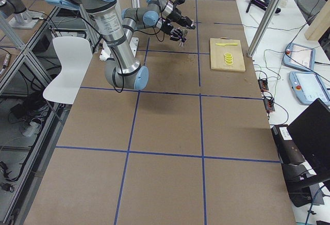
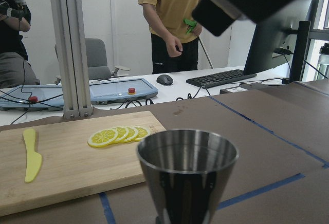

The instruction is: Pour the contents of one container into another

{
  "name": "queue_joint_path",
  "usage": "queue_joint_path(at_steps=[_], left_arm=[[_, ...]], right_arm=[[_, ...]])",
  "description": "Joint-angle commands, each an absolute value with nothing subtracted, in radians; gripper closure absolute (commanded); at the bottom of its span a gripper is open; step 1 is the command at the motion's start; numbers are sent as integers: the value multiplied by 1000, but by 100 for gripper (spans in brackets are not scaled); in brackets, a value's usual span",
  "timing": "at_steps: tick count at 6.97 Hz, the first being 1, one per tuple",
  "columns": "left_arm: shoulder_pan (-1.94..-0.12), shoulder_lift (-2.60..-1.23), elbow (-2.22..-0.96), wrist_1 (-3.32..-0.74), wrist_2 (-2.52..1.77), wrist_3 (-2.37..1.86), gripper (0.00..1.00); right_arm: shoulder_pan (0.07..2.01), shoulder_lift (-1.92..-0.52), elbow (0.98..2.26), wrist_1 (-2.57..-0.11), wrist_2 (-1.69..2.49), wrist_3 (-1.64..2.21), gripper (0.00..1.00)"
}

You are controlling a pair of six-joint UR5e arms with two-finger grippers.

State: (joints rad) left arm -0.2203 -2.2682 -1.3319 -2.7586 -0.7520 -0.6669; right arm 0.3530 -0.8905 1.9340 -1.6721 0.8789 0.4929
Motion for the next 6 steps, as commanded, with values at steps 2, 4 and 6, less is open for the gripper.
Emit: queue_joint_path(at_steps=[2, 4, 6], left_arm=[[-224, -2272, -1327, -2755, -761, -664, 100], [-225, -2273, -1325, -2752, -779, -661, 100], [-225, -2275, -1325, -2750, -779, -661, 100]], right_arm=[[312, -888, 1940, -1736, 766, 454, 88], [285, -885, 1939, -1779, 692, 413, 87], [285, -867, 1937, -1808, 690, 338, 87]])
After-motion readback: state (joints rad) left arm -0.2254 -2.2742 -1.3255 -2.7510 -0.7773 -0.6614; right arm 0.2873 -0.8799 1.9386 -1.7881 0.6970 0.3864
